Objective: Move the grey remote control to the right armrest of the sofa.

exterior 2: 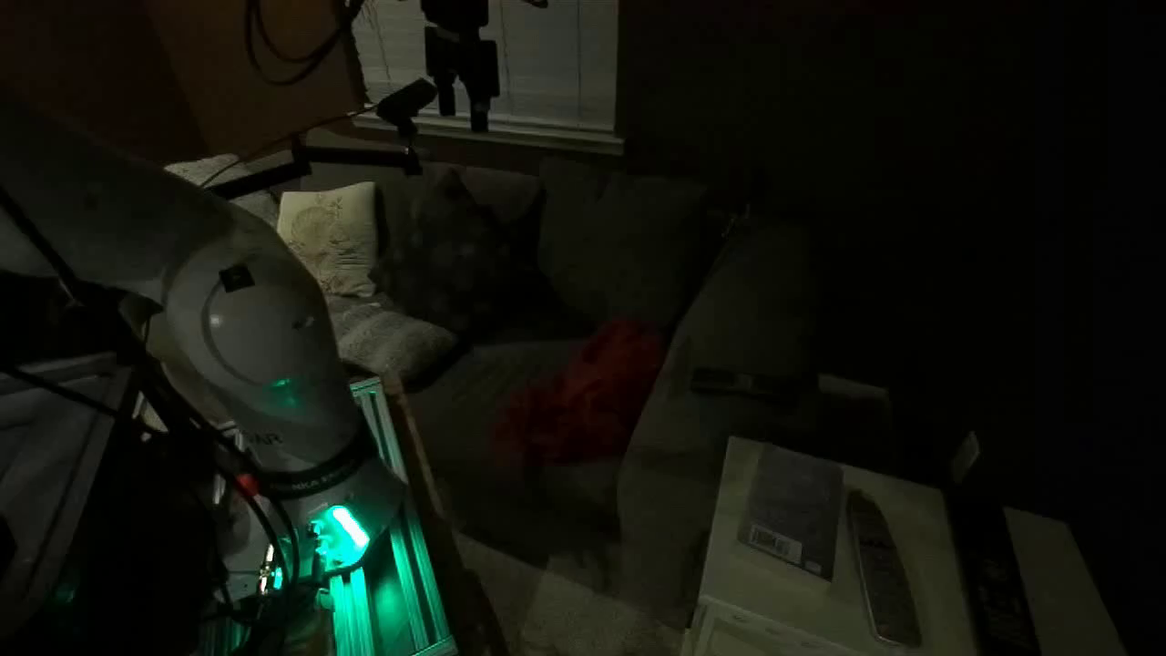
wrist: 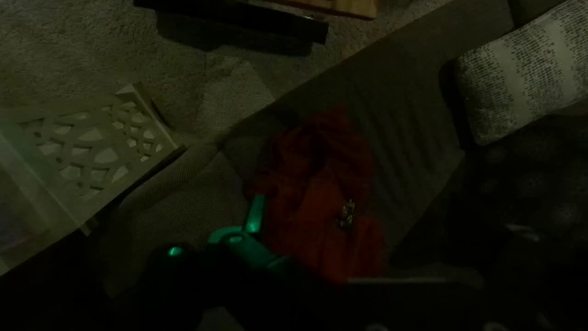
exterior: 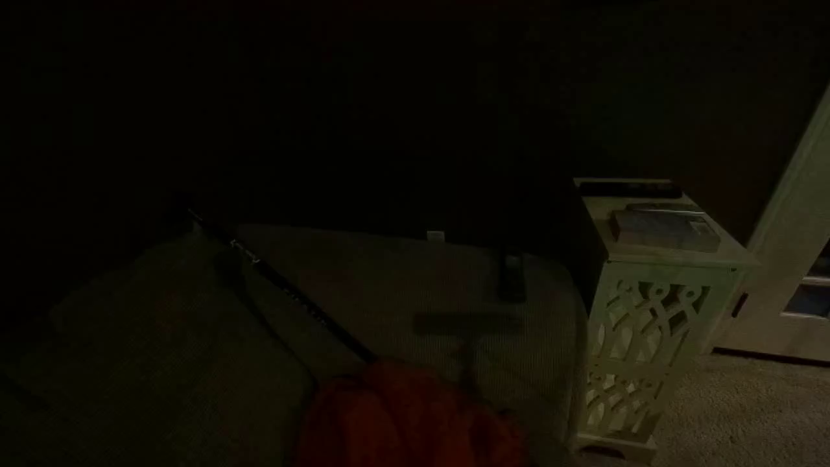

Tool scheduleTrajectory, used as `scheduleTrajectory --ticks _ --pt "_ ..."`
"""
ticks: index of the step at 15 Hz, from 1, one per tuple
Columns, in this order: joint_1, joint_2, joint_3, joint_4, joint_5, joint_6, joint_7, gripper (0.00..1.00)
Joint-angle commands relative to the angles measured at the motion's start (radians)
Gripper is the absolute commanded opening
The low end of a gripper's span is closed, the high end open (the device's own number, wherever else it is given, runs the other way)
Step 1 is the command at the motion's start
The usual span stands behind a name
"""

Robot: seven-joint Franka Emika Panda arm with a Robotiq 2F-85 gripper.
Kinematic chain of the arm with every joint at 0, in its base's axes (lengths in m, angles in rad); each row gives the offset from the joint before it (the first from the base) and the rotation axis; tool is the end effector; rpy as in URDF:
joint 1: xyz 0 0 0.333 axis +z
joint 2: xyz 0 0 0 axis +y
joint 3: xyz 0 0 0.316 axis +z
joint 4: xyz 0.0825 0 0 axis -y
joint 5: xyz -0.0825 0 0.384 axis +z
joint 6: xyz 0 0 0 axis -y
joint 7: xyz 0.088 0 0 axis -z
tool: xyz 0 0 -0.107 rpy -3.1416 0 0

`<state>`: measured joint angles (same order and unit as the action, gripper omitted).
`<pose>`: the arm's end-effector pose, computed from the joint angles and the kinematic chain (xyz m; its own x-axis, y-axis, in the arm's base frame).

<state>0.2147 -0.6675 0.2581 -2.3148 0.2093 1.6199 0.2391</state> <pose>0.2935 0.1952 0.5660 0.9854 0.1619 -0.0532 0.1600 -0.9864 -0.0382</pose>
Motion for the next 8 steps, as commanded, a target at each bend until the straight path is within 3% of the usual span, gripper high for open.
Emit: scheduleTrajectory --ticks 1,4,8 --pt "-0.01 0.0 0.007 0.003 0.004 -0.004 -0.004 1.0" --pt "-0.059 -0.001 -0.031 -0.013 -0.096 0.06 -0.062 1.0" --pt "-0.15 0.051 -0.116 0.019 -0.331 0.089 -0.181 1.0"
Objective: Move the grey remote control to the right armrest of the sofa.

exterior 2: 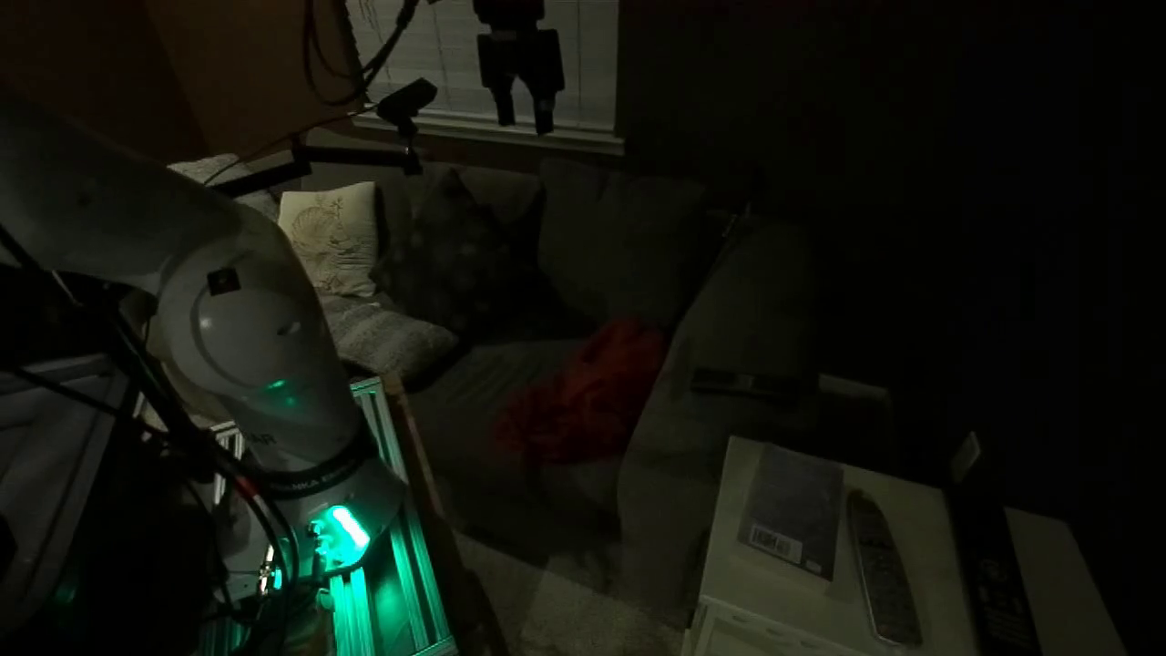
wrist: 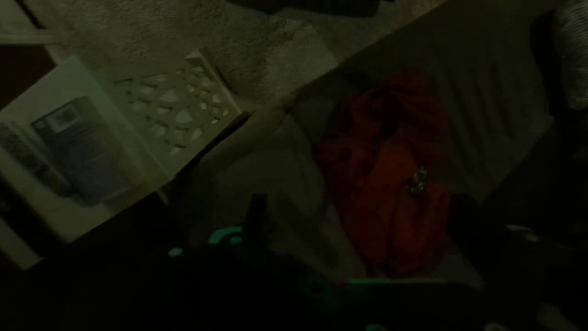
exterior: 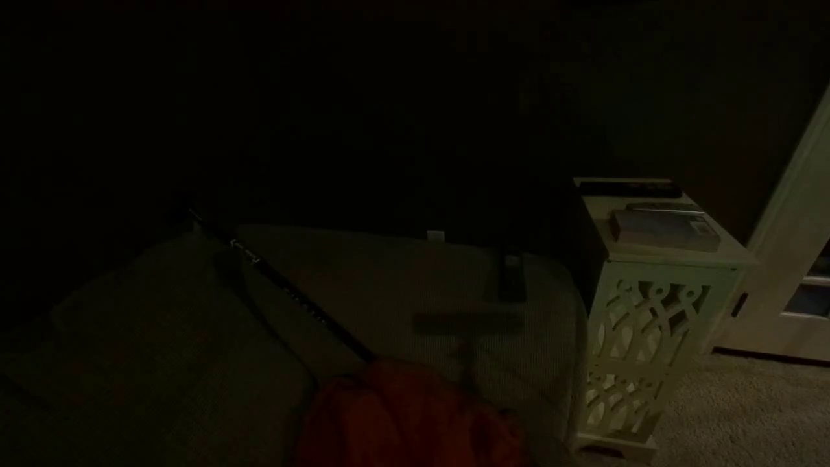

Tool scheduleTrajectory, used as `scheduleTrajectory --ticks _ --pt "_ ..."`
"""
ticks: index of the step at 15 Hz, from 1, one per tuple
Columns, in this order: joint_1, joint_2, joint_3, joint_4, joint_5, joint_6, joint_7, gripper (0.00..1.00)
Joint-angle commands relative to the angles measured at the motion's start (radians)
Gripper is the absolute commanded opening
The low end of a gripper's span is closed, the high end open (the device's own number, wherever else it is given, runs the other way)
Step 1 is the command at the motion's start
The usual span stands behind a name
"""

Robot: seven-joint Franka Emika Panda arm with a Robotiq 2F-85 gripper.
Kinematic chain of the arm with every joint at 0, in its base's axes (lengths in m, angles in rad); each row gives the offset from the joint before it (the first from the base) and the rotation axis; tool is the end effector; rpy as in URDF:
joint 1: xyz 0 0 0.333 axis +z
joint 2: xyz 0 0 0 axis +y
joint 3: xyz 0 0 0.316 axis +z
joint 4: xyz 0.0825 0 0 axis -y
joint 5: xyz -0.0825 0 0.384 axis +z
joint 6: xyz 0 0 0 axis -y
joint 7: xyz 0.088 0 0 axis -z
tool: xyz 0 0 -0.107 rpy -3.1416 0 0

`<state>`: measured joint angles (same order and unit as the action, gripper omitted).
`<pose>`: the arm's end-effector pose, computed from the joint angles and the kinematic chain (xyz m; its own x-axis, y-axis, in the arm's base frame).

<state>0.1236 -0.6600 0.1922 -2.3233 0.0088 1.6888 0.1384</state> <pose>0.3330 0.1243 0.5703 0.9898 0.1389 0.0313 0.1349 -0.9853 0.1051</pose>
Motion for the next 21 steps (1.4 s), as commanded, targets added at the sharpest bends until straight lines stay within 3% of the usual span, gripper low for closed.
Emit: scheduleTrajectory --ticks 1,4,7,8,11,16,21 --pt "-0.087 0.066 -0.076 0.042 -0.185 0.026 -0.102 1.0" --pt "-0.154 0.138 -0.16 0.095 -0.284 0.06 -0.147 1.0" --pt "-0.202 0.22 -0.248 0.159 -0.242 0.084 -0.131 1.0" --pt "-0.183 0.151 -0.222 0.092 -0.256 0.086 -0.136 1.0" --pt "-0.203 0.207 -0.257 0.135 -0.254 0.089 -0.137 1.0" --pt "-0.199 0.212 -0.245 0.142 -0.246 0.09 -0.119 1.0" --pt "-0.223 0.359 -0.336 0.203 -0.238 0.188 -0.239 1.0"
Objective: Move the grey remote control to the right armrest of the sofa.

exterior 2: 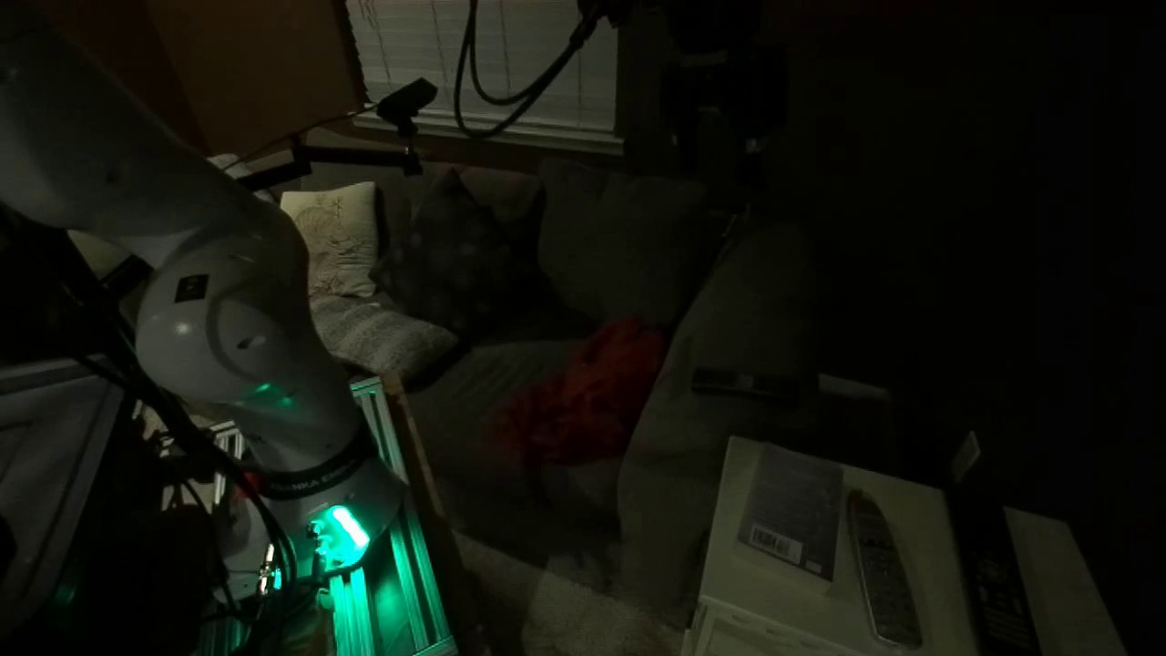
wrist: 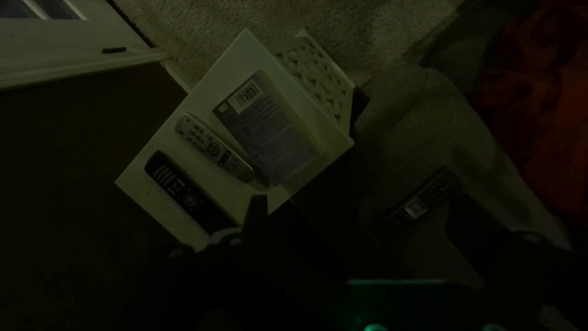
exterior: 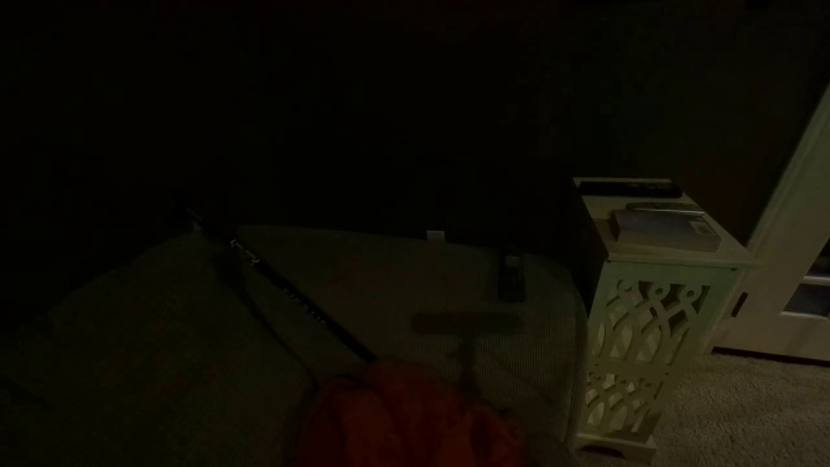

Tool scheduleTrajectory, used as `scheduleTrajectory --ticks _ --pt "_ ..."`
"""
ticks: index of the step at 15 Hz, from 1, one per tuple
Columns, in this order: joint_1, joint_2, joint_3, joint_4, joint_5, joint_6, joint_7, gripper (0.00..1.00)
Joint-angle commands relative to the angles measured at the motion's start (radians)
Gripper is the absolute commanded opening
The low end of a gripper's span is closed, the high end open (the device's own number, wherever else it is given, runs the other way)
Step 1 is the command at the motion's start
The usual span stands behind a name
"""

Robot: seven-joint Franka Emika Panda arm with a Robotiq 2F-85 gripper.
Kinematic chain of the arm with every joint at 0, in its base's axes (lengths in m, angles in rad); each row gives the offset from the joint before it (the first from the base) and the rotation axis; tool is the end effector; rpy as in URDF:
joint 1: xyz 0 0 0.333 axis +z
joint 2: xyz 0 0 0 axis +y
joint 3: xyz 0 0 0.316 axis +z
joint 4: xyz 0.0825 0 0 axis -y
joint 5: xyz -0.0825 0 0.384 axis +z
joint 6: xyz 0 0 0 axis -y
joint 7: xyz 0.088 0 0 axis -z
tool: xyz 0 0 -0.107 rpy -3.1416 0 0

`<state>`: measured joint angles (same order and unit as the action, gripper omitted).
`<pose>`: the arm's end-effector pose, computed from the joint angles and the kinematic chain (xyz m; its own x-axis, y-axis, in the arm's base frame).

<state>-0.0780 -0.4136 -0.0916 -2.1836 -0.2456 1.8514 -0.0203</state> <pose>0.4283 -0.0978 0.5617 0.9946 -0.0768 0.0699 -0.0897 -0.9749 0.2039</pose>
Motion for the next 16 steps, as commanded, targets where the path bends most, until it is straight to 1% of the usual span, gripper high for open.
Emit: scheduleTrajectory --ticks 1,4,7,8,9,10,11,12,14,16 --pt "-0.033 0.168 -0.07 0.098 0.002 0.023 -0.103 1.0" --pt "-0.066 0.333 -0.111 0.204 -0.024 0.014 -0.153 1.0" --pt "-0.105 0.514 -0.128 0.322 -0.116 0.012 -0.162 1.0" --pt "-0.117 0.576 -0.136 0.365 -0.131 0.006 -0.157 1.0" --pt "-0.126 0.624 -0.142 0.4 -0.138 0.01 -0.145 1.0" --pt "-0.138 0.672 -0.147 0.446 -0.116 0.01 -0.124 1.0" --pt "-0.148 0.71 -0.15 0.497 -0.08 -0.019 -0.108 1.0" --pt "-0.14 0.614 -0.139 0.368 -0.104 0.031 -0.127 1.0" --pt "-0.153 0.686 -0.144 0.439 -0.101 0.025 -0.118 1.0" --pt "-0.155 0.707 -0.144 0.469 -0.101 0.014 -0.116 1.0"
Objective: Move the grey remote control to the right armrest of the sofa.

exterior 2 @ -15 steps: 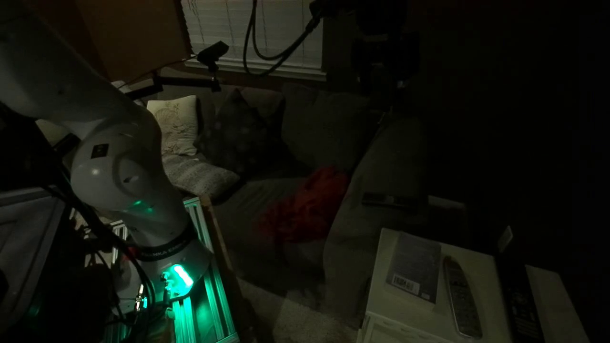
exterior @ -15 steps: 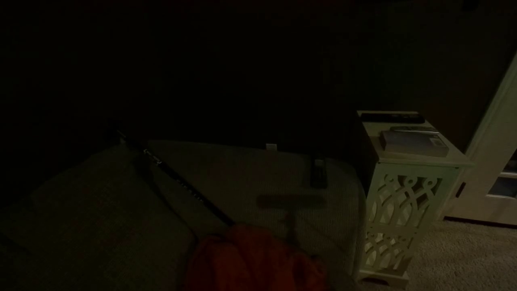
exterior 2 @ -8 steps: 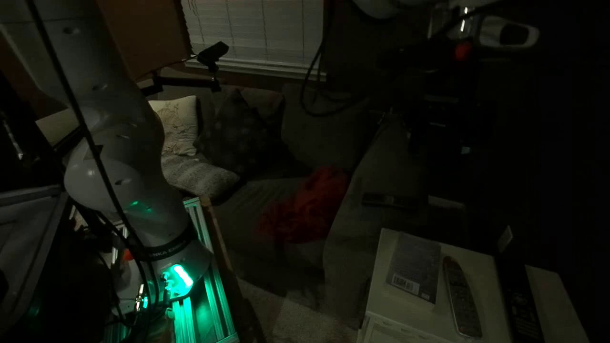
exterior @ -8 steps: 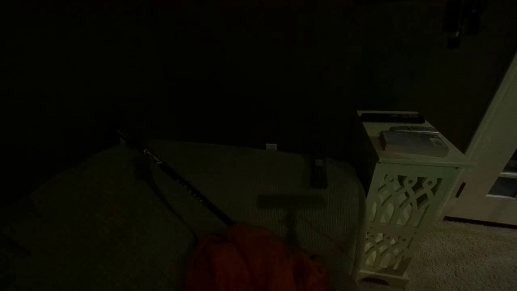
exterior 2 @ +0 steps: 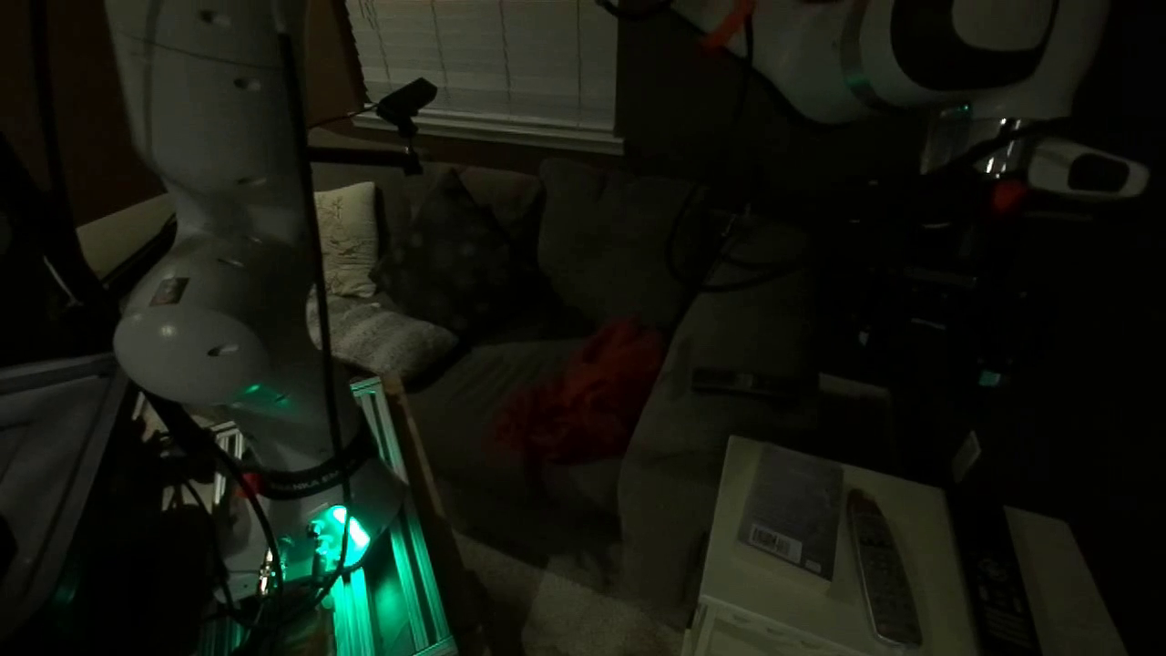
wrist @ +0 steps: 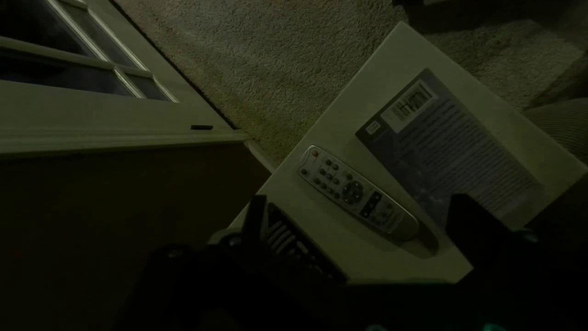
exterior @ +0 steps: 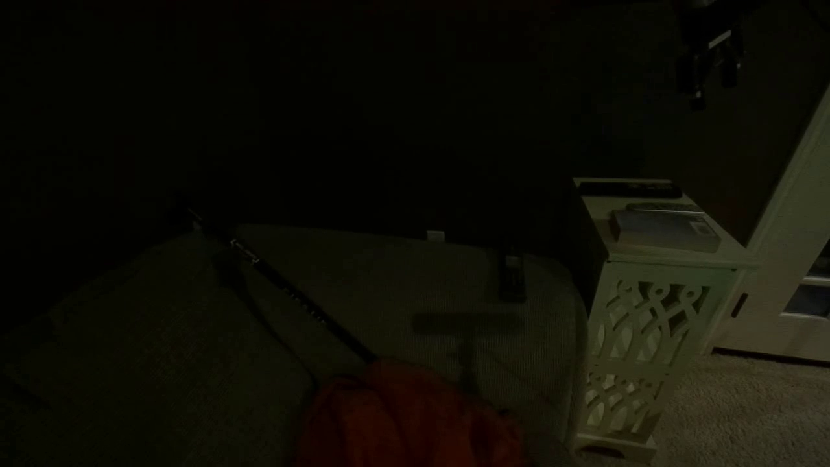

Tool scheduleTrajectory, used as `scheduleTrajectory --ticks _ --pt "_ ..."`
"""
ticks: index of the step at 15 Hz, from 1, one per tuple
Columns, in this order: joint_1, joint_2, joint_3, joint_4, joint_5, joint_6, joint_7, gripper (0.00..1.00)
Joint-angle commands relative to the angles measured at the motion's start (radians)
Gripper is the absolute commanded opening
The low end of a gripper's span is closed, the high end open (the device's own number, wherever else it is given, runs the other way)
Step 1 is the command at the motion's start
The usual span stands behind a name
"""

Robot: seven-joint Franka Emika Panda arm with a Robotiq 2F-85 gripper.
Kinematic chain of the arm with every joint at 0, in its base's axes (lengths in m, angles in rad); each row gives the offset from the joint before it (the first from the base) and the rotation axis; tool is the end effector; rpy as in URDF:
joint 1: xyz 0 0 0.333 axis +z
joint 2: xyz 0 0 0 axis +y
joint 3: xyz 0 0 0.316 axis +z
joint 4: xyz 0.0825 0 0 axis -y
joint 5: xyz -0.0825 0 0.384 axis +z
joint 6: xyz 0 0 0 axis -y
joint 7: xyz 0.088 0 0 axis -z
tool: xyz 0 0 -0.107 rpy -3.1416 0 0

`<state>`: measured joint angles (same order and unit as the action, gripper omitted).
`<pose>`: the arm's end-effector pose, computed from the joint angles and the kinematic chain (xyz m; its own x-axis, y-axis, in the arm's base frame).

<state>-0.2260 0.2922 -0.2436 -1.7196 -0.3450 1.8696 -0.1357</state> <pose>0.5518 -0.2957 0.4149 0.9505 -0.2337 -0.2048 -0.1527 -0.9253 0.3471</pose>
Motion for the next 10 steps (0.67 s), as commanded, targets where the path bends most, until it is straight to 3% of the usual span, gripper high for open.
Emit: scheduleTrajectory --ticks 1,2,6,10 --pt "-0.007 0.002 0.008 0.01 -0.001 -0.007 0.001 1.0" --pt "-0.007 0.001 0.008 0.014 -0.001 -0.01 0.001 1.0" --pt "-0.084 0.053 0.027 0.084 0.101 -0.036 -0.335 1.0" --pt "-0.18 0.2 0.034 0.207 0.189 -0.091 -0.592 1.0"
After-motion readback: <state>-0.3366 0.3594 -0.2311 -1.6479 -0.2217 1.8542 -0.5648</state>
